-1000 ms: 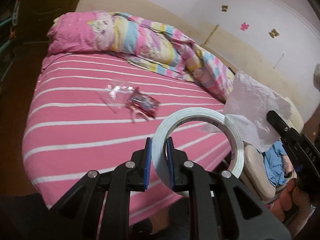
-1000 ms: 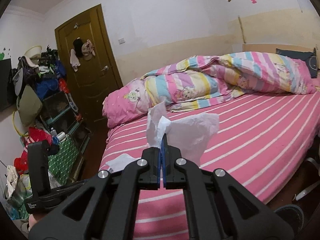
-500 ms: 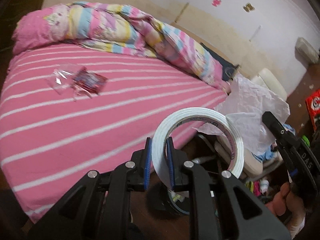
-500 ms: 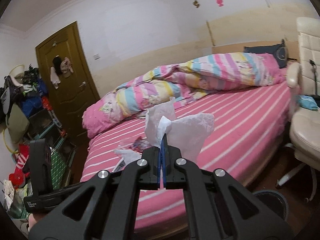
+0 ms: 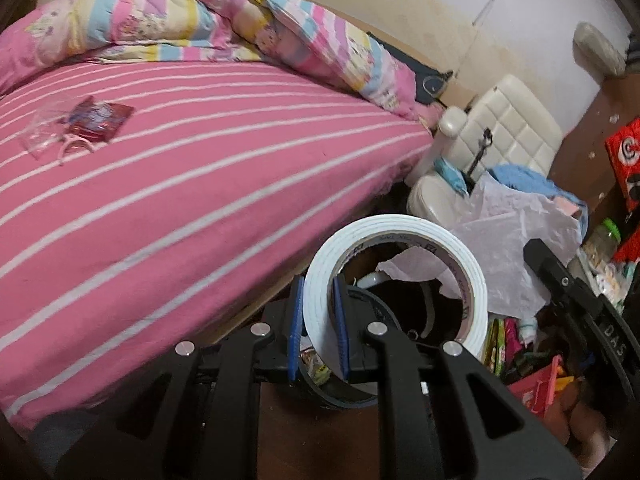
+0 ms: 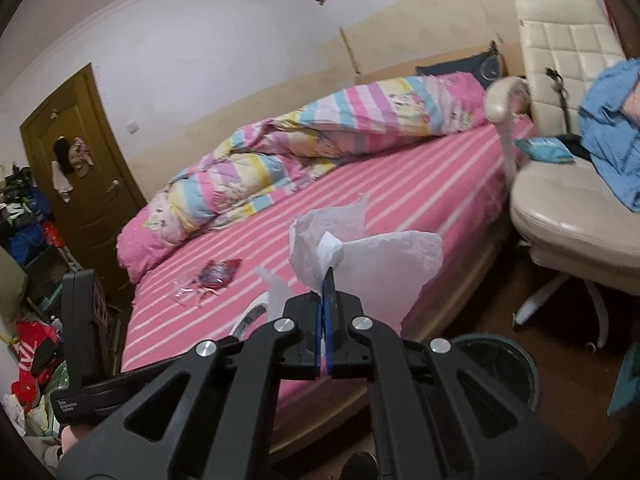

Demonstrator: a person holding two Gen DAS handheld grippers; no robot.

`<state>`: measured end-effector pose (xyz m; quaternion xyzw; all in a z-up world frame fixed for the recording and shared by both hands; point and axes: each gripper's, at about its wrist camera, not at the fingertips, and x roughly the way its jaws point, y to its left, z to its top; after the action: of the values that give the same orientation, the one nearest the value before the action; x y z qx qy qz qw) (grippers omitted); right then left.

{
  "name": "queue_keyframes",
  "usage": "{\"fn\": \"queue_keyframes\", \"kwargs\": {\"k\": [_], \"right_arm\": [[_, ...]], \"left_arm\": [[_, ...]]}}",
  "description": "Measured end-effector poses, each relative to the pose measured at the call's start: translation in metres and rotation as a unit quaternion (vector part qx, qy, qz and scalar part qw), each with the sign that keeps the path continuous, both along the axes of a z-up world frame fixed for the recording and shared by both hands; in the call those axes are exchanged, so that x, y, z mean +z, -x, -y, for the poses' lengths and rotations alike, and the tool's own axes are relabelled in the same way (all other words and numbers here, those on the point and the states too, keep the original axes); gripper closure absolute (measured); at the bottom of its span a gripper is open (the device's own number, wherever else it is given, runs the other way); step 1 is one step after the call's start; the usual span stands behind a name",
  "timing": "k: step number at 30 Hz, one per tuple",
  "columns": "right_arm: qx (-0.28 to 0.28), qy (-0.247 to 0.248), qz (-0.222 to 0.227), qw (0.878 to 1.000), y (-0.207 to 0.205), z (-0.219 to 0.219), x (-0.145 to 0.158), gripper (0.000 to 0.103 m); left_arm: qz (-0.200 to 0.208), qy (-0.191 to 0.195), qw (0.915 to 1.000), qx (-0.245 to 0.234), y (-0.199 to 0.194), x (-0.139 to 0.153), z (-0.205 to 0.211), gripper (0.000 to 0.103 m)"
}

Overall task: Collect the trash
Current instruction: 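Lift the tape roll and tissue and carry both over the bin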

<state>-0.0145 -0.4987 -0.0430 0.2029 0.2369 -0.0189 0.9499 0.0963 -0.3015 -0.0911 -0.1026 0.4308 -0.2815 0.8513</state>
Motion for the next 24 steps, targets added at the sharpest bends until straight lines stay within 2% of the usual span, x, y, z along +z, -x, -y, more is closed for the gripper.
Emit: {"fn": "queue_keyframes", "kwargs": {"k": [6, 12, 18, 24], "right_arm": [[-0.017, -0.007, -0.031, 0.999, 0.006, 0.024, -0.031, 0.101], [-0.029, -0.015, -0.06, 0.998, 0.006, 0.04, -0.062, 0.101], [-0.056, -0.031, -0.114, 0.991, 0.005, 0.059, -0.104, 0.101], [-0.074, -0.045, -0.167, 0.982, 0.006, 0.074, -0.15, 0.101]], "left_arm": [[-0.017, -0.02, 0.9993, -0.029, 0.005, -0.032, 0.026, 0.089], [-0.033, -0.033, 0.998, -0.043, -0.006, -0.051, 0.041, 0.089], [-0.057, -0.074, 0.9929, -0.073, -0.018, -0.089, 0.068, 0.089], [-0.095, -0.095, 0.9865, -0.094, -0.029, -0.123, 0.094, 0.089]]}}
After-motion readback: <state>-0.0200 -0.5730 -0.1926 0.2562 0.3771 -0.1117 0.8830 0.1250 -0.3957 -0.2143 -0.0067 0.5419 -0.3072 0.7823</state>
